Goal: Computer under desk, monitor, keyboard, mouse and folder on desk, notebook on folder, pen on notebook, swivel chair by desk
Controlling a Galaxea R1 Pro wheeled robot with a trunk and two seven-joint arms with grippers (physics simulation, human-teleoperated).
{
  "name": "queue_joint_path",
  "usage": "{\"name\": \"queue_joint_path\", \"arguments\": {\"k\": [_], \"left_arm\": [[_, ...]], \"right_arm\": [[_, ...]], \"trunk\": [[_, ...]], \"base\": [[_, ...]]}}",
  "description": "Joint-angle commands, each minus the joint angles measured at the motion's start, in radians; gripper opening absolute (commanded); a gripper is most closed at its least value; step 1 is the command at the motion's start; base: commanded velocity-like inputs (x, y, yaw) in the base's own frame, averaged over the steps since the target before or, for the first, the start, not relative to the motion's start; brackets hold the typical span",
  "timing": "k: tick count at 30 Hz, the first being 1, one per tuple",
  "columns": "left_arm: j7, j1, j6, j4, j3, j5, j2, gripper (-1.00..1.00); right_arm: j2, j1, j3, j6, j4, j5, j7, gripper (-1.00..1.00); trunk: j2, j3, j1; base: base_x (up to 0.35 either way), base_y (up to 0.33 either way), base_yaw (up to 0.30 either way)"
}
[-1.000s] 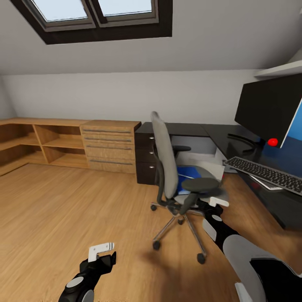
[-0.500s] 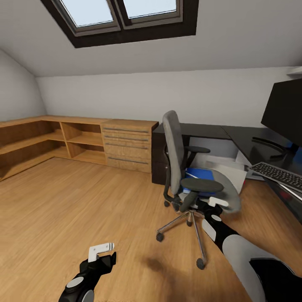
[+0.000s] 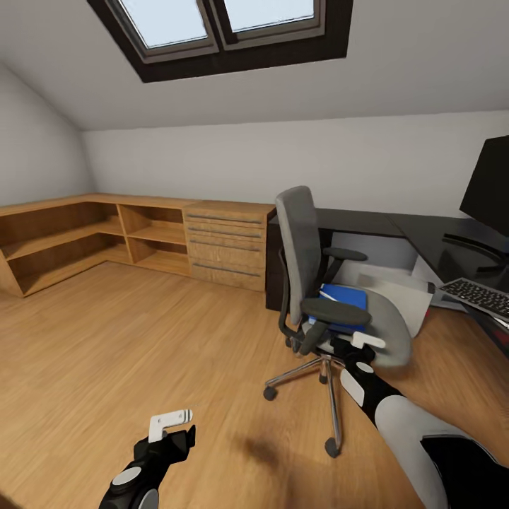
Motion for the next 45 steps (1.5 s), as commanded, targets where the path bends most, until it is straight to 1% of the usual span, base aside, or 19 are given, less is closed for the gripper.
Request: {"name": "queue_joint_path", "arguments": {"k": [1,20,38,45], "left_arm": [[0.009,0.0,0.002,-0.001,-0.001,0.011,0.0,1.0],[0.009,0.0,0.0,-0.004,0.001,0.012,0.003,1.0],[0.009,0.0,0.0,-0.005,0.002,0.012,0.003,1.0],[0.009,0.0,0.0,-0.006,0.002,0.012,0.003,1.0]], "right_arm": [[0.0,-0.001,0.002,-0.004,0.001,-0.009,-0.001,1.0],[-0.007,-0.001,-0.001,-0.005,-0.003,-0.011,0.0,1.0],[-0.011,-0.001,-0.002,-0.024,-0.002,-0.011,-0.001,1.0],[-0.009,0.0,-0.001,-0.031,0.0,-0.013,0.0,1.0]], "trunk": [[0.0,-0.001,0.0],[0.0,-0.001,0.0],[0.0,-0.001,0.0],[0.0,-0.001,0.0]], "base": [[0.0,0.0,-0.194],[0.0,0.0,-0.259],[0.0,0.0,-0.268],[0.0,0.0,-0.105]]}}
